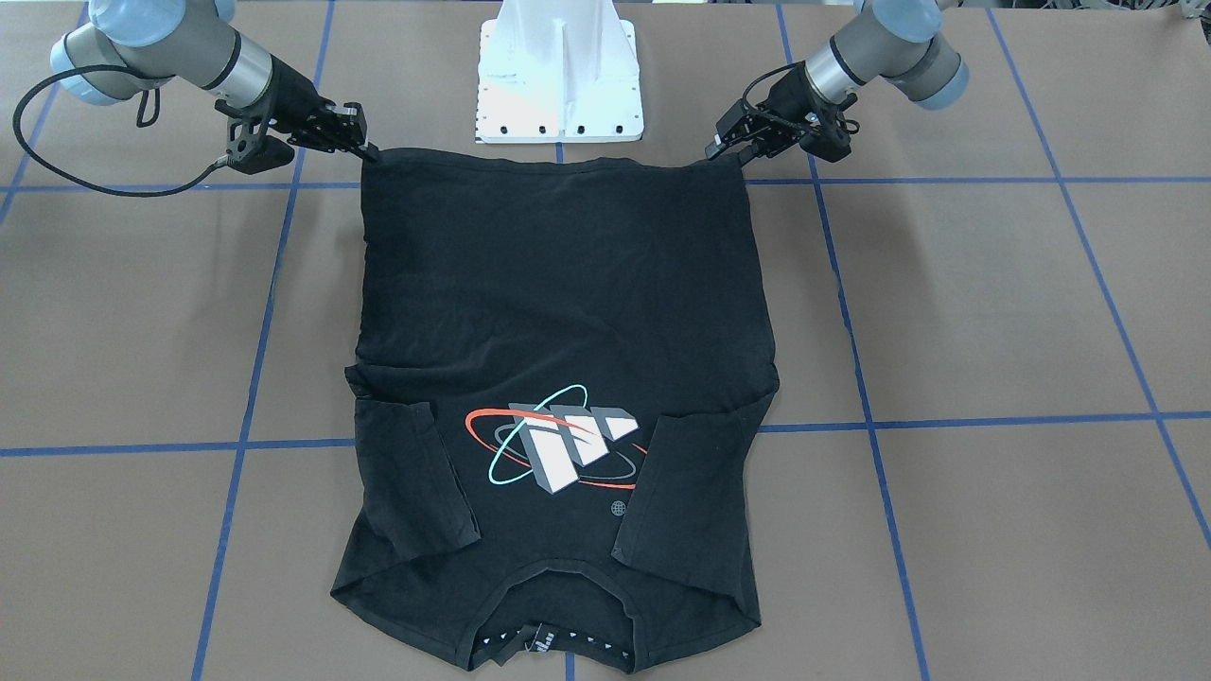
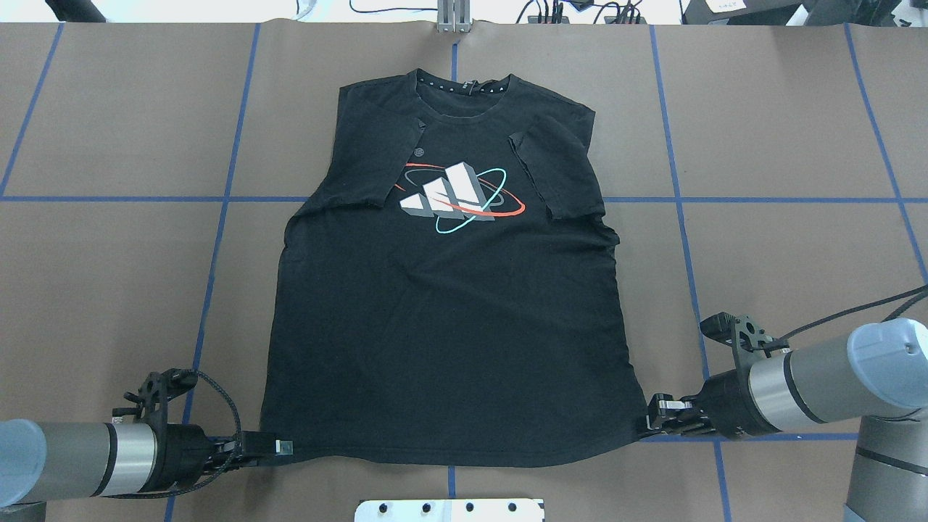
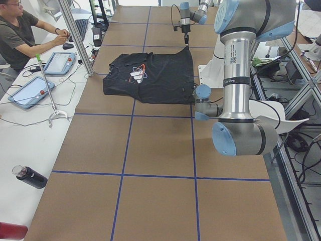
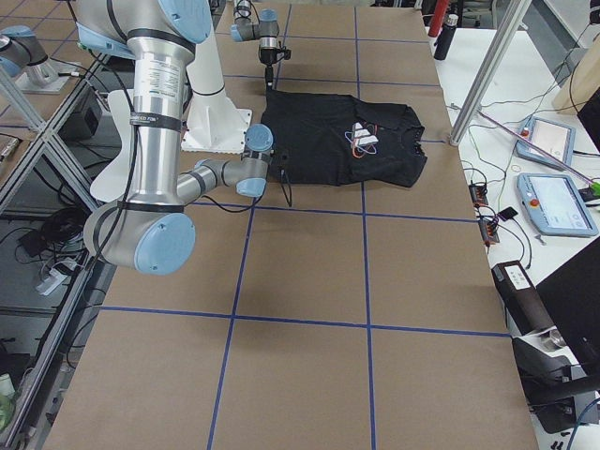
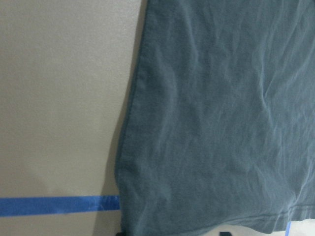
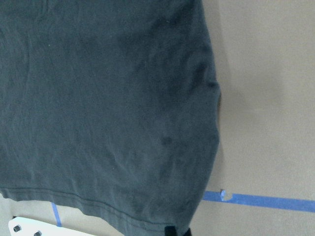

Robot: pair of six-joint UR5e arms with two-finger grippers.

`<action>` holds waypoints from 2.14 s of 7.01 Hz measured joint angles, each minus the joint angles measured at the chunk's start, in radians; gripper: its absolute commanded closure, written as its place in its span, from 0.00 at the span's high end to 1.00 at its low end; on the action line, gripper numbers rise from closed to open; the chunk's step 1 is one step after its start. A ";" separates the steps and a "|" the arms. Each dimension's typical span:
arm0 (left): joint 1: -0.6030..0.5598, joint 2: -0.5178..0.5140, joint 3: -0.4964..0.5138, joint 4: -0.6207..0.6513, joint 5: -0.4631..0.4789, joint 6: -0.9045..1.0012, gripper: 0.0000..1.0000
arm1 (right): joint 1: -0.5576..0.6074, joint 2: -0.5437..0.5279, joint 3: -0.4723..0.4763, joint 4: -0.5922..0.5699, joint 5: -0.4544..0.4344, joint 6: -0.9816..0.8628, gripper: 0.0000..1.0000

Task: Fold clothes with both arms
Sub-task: 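Grasp both hem corners nearest the robot with both grippers, then lift the hem with both grippers and pull it toward the robot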

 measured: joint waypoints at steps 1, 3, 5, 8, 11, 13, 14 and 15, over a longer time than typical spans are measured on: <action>0.000 0.000 -0.002 0.000 0.000 0.000 0.00 | 0.001 0.000 0.000 0.000 0.000 0.000 0.00; -0.001 0.003 -0.005 0.000 -0.001 0.000 0.00 | 0.001 0.000 0.000 0.000 0.001 0.000 0.00; -0.004 0.008 -0.009 0.000 -0.008 0.000 0.00 | 0.004 0.000 0.000 0.000 0.002 0.000 0.00; -0.013 0.037 -0.049 -0.003 -0.041 0.000 0.00 | 0.019 -0.006 0.006 0.001 0.015 0.001 0.00; -0.047 0.134 -0.182 -0.008 -0.188 0.026 0.00 | 0.076 -0.069 0.057 0.006 0.145 0.016 0.00; -0.067 0.145 -0.242 -0.009 -0.303 0.046 0.00 | 0.098 -0.124 0.098 0.034 0.262 0.028 0.00; -0.074 0.145 -0.266 -0.010 -0.374 0.053 0.00 | 0.099 -0.155 0.105 0.083 0.315 0.053 0.00; -0.085 0.147 -0.286 -0.016 -0.439 0.072 0.00 | 0.099 -0.183 0.107 0.162 0.345 0.091 0.00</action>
